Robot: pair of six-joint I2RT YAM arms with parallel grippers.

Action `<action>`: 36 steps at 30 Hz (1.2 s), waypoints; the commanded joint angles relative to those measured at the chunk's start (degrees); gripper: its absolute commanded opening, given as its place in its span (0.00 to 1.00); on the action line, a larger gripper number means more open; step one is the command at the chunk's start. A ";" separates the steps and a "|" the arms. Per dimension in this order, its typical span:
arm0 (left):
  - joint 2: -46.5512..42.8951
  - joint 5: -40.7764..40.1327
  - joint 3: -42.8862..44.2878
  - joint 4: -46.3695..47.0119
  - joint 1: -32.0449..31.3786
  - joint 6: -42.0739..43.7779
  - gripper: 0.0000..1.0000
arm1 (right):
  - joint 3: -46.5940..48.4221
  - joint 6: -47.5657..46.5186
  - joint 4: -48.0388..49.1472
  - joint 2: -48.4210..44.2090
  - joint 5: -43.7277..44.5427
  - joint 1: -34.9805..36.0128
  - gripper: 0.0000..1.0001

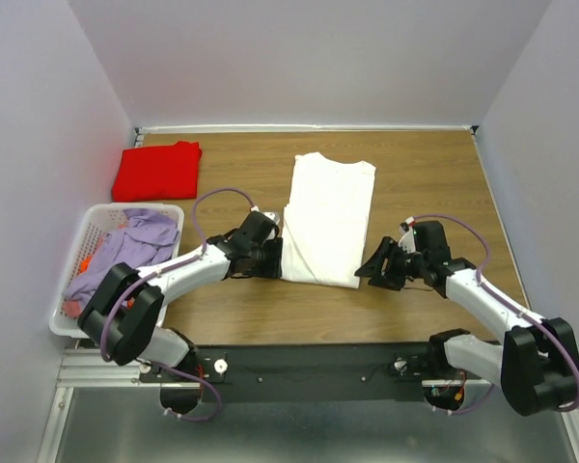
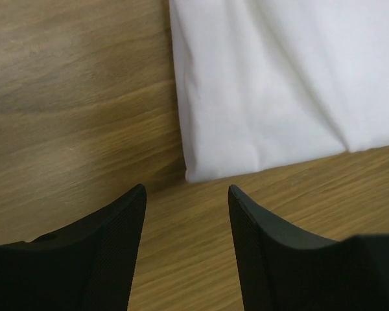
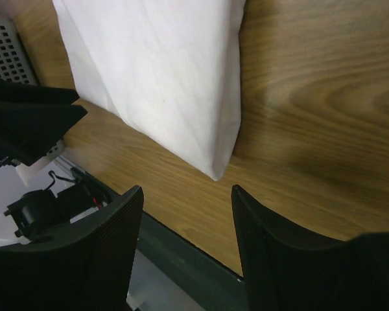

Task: Fold and stack the t-shirts
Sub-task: Fold the tshirt

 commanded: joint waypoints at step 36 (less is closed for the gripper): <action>3.37 1.76 -2.19 0.58 8.10 4.16 0.00 | -3.26 -1.03 4.69 11.79 4.68 -0.47 0.00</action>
